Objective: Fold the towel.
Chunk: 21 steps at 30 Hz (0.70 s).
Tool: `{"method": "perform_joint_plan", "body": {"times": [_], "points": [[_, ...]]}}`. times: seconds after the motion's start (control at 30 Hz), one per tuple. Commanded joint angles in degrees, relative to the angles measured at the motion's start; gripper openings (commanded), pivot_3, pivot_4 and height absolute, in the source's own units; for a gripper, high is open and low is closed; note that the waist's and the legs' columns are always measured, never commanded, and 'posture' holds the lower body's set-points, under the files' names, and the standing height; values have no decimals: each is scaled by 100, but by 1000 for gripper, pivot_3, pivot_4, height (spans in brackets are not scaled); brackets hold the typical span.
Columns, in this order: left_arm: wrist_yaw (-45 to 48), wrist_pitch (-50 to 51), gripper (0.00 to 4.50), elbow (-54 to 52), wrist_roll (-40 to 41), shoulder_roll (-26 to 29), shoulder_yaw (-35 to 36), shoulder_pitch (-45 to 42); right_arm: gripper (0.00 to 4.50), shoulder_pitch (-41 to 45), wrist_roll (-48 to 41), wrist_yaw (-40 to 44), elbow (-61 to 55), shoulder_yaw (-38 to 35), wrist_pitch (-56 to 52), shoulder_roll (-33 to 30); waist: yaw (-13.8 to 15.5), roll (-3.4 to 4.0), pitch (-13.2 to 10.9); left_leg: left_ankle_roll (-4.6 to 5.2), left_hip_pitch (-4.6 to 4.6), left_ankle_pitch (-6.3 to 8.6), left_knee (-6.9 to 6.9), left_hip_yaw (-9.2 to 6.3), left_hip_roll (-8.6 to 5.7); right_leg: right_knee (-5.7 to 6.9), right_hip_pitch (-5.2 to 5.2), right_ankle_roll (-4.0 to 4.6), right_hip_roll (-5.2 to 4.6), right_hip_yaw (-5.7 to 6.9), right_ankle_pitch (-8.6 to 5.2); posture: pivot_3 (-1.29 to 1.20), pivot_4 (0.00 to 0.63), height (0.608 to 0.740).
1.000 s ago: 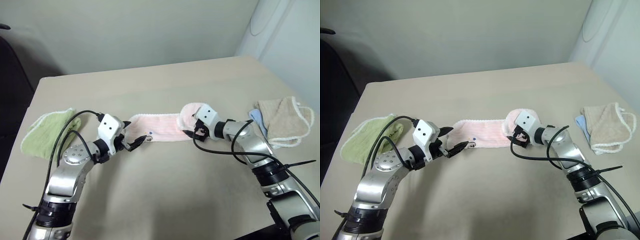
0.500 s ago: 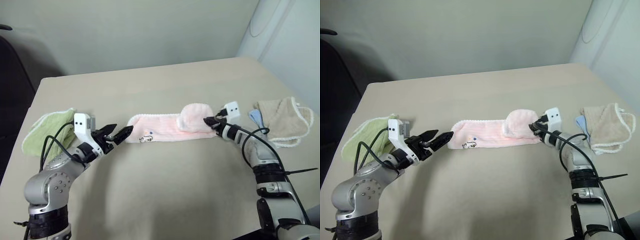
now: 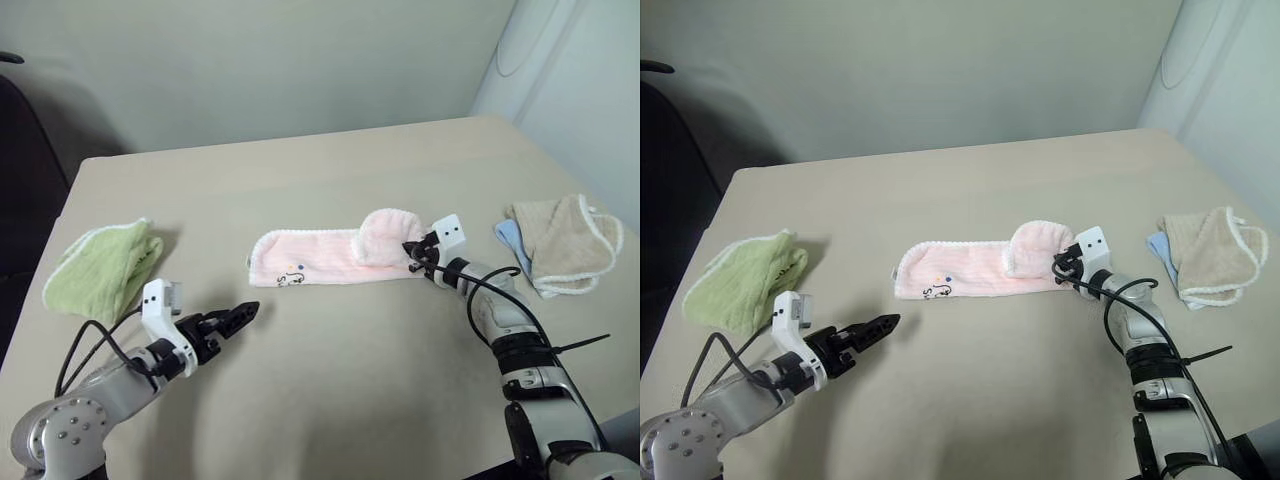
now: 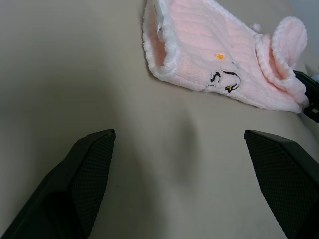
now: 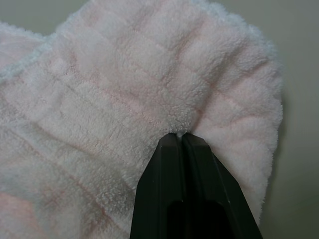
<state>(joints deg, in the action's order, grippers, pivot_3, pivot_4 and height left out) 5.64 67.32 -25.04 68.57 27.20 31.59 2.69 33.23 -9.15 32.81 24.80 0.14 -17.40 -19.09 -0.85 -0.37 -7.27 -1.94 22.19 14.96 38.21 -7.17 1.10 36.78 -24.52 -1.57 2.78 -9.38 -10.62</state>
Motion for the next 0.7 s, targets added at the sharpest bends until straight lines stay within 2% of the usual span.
{"method": "perform_joint_plan", "body": {"times": [0.03, 0.13, 0.23, 0.33, 0.7], "points": [[-184, -28, 4500, -142, 315, 114, 54, 3, 165, -46, 21, 33, -121, 47, 10, 48, 1, 0, 0, -1, 0, 1, 0, 0, 0, 0, -1, 0, 1, 0, 0, 0, 150, 735], [-283, -81, 4500, -127, 441, 174, 17, 27, 165, -48, 24, 33, -124, 45, 8, 50, 1, 0, 0, -4, -1, 2, 0, 0, 0, 0, -2, 2, 3, -3, -2, 0, 150, 735], [-752, -9, 4500, 160, 1036, 11, -12, 26, 165, -22, -52, 41, -315, -19, 35, 55, 1, 1, -1, -6, -2, 3, 0, 2, -1, 0, -2, 2, 4, -4, -2, 0, 150, 735], [-974, -76, 4500, 214, 1308, 70, -70, 53, 165, -24, -60, 40, -348, -27, 31, 56, 2, 2, -1, -8, -2, 4, 0, 3, -1, 0, -2, 2, 4, -5, -2, 0, 150, 735], [-1292, -403, 4500, 252, 1769, 346, -298, 176, 165, -29, -57, 39, -361, -30, 22, 58, 2, 3, -2, -21, -4, 12, -3, 4, -7, 0, -3, 4, 4, -4, -5, 0, 150, 735]]}}
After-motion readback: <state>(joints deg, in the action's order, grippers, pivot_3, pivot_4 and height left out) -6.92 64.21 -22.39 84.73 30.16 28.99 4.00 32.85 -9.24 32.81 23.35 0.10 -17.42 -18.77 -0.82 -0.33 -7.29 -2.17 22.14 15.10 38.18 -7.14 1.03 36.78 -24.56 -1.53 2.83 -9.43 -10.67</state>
